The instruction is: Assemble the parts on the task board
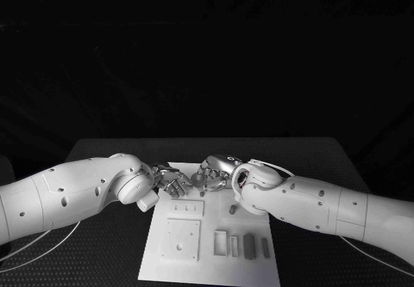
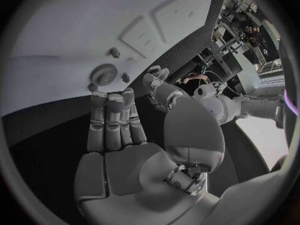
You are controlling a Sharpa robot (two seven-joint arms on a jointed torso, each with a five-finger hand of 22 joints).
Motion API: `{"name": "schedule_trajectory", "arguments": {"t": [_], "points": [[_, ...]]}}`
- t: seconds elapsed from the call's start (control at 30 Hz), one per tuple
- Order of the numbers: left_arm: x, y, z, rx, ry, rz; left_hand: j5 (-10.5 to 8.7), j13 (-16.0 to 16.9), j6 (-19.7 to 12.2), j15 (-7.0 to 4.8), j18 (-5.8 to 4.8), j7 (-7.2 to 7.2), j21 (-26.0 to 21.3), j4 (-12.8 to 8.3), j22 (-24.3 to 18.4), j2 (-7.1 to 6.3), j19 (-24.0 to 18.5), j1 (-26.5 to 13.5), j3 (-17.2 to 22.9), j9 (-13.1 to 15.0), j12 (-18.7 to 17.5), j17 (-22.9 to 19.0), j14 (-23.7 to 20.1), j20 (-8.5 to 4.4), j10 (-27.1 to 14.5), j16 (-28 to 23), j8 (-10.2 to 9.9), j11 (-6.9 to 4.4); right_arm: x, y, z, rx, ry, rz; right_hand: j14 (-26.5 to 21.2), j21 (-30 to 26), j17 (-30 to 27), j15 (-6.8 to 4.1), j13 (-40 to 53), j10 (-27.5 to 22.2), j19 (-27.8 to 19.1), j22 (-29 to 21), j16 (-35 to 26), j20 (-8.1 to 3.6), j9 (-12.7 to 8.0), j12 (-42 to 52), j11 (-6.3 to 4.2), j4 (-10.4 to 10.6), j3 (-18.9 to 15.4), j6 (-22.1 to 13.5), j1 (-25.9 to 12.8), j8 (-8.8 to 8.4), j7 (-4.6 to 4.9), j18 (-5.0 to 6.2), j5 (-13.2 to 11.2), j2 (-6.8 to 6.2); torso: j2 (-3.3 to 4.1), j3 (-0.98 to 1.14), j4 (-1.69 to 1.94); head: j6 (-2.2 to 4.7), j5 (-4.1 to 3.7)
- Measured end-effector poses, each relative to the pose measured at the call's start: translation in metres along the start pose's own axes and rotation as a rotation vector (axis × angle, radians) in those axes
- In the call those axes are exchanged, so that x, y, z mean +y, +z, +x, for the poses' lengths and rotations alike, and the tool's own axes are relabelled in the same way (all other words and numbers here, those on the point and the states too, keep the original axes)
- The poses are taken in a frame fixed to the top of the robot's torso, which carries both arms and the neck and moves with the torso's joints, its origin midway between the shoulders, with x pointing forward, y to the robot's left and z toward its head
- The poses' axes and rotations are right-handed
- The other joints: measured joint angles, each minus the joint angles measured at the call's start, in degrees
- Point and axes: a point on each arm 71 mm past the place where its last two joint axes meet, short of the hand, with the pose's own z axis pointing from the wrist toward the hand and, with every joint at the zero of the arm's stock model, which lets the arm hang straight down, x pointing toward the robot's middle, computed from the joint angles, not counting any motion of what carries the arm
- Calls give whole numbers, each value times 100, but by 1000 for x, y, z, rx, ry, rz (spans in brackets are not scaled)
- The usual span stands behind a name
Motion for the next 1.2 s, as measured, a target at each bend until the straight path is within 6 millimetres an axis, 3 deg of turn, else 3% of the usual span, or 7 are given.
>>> {"name": "schedule_trajectory", "arguments": {"t": [0.33, 0.37, 0.5, 0.63, 0.77, 0.97, 1.2], "points": [[2, -2, -9, -79, 159, 4, -21, 141, 0, -163, 0, -2, 336, 3, -1, 1, 409, 1, -65, 0, 271, 122, 269, -152, 212, 334, 93, -69, -31, -11, -35, -128, 104, 55, 0, -20, -66, 0, -117, 0, 0, -15, 0, 0, 0, 0, 0, 79, 345, -12, 140, 0, -10, 0, 305, -55, -2, 1, -7, -37, 52], [2, -1, -9, -85, 173, 4, 95, 181, 1, -197, 0, -2, 391, 4, -1, 0, 476, 1, -65, 0, 339, 142, 303, -162, 218, 394, 101, -74, -31, -10, -42, -147, 115, 53, 0, -30, -70, 0, -125, 0, 0, -17, 0, 1, -3, 0, 0, 69, 355, -12, 157, 0, -10, 0, 311, -38, -2, 2, -7, -44, 56], [-1, 0, -9, -109, 230, 1, 1031, 456, 41, -339, 0, 39, 622, -114, -1, -11, 714, -51, -180, 0, 709, 224, 510, -193, 239, 649, 189, -75, -39, -9, -73, -219, 126, 52, -18, -61, -97, 18, -160, 0, -30, -32, -24, 31, -7, 0, 0, 47, 424, -20, 157, 0, -18, 0, 373, -39, -2, 8, -8, -65, 62], [-6, 2, -6, -119, 275, -4, 1182, 822, 48, -474, 0, 36, 900, -243, -1, 8, 990, -152, -161, 0, 1104, 279, 744, -261, 248, 872, 279, -83, -54, -11, -95, -263, 119, 72, -18, -62, -107, 18, -182, -20, -50, -32, -24, 52, -7, 0, 20, 32, 440, -22, 180, 0, -20, 0, 459, -62, -2, 9, -6, -94, 53], [-10, 3, -6, -124, 298, -23, 1411, 1229, 58, -493, 0, 25, 1144, -278, -2, -16, 1090, -245, -134, 0, 1450, 314, 782, -294, 236, 1072, 321, -137, -68, -13, -112, -291, 137, 81, -134, -117, -137, 67, -226, -140, -126, -31, -67, 123, -35, -21, 48, 0, 472, -115, 180, -39, 33, 3, 450, -62, -3, 9, -2, -133, 43], [-13, 5, -5, -103, 314, -54, 1444, 1550, 111, -587, 0, -29, 1378, -291, -2, -25, 1170, -357, -135, 3, 1750, 362, 851, -325, 264, 1302, 323, -209, -95, -12, -128, -320, 178, 117, -642, -409, -329, 238, -483, -555, -662, -50, -357, 330, -64, -279, 204, -40, 463, -349, 181, -100, 206, 3, 349, -13, -5, 5, 3, -164, 40], [-19, 8, 7, -59, 339, -72, 1493, 1731, 162, -677, 0, -83, 1505, -299, -2, -73, 1200, -413, -142, 5, 1904, 375, 899, -337, 299, 1438, 324, -301, -106, -10, -131, -333, 257, 121, -808, -546, -481, 316, -705, -662, -861, -76, -452, 451, -68, -362, 269, -56, 447, -453, 215, -100, 248, 3, 349, 24, -5, 5, -2, -229, 46]]}}
